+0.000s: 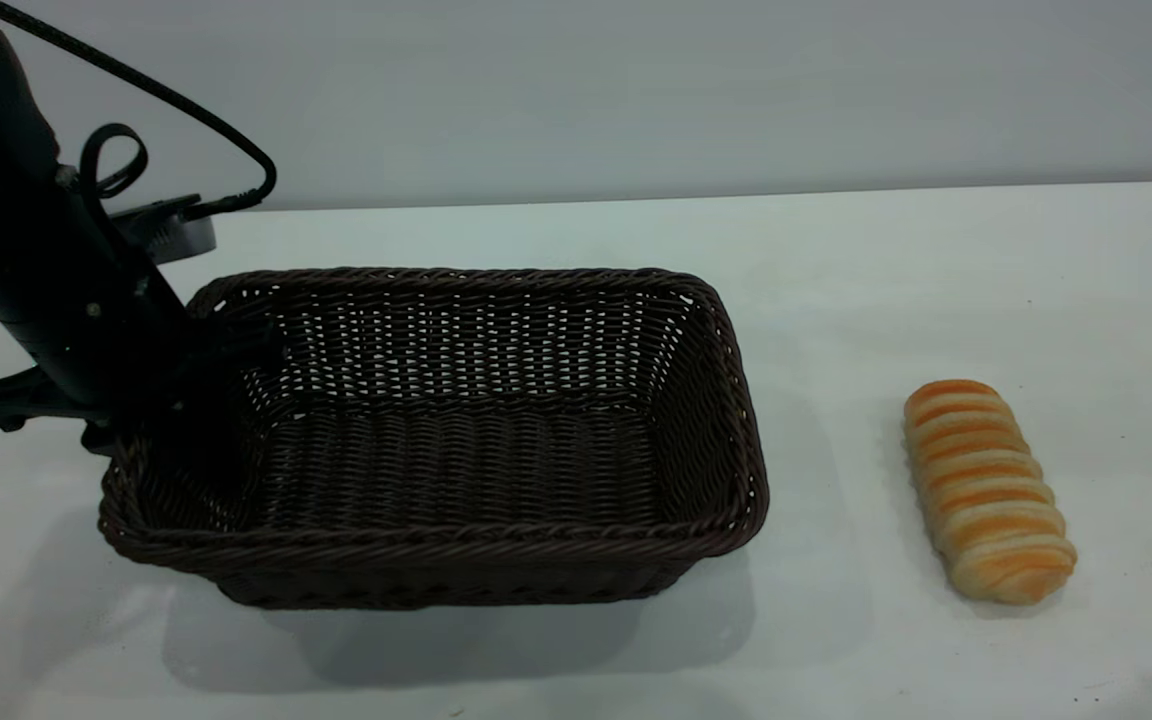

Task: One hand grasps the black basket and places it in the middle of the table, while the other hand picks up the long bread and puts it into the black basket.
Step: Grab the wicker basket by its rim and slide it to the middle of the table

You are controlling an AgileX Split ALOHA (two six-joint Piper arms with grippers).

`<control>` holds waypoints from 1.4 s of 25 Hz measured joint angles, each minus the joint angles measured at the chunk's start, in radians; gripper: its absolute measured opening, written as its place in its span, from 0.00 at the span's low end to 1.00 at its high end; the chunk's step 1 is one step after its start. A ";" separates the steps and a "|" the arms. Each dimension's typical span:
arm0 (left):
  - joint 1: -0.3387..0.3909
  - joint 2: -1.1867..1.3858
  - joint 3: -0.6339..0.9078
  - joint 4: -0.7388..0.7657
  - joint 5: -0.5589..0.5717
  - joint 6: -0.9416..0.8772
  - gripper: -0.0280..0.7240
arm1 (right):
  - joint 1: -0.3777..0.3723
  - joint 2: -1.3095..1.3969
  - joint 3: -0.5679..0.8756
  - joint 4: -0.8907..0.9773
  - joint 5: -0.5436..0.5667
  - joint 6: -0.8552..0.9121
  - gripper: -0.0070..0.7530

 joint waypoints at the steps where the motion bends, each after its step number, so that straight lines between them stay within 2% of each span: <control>1: 0.000 0.000 0.000 0.000 0.000 0.002 0.23 | 0.000 0.000 0.000 0.000 0.000 0.000 0.67; 16: 0.000 0.000 -0.001 -0.004 0.028 0.075 0.24 | 0.000 0.000 0.000 0.000 0.007 0.000 0.67; 18: 0.000 0.000 -0.001 -0.003 0.033 0.084 0.29 | 0.000 0.000 0.000 0.000 0.008 0.000 0.67; 23: 0.000 0.000 -0.001 0.006 0.043 0.093 0.57 | 0.000 0.000 0.000 0.000 0.008 0.000 0.67; 25: 0.000 0.000 -0.001 0.006 0.048 0.092 0.65 | 0.000 0.000 0.000 0.000 0.008 0.000 0.67; 28: 0.000 -0.010 -0.001 0.006 0.065 0.090 0.68 | 0.000 0.000 0.000 0.000 0.008 0.000 0.67; 35: 0.000 -0.145 -0.001 0.036 0.117 0.090 0.69 | 0.000 0.000 0.000 0.000 0.008 0.000 0.67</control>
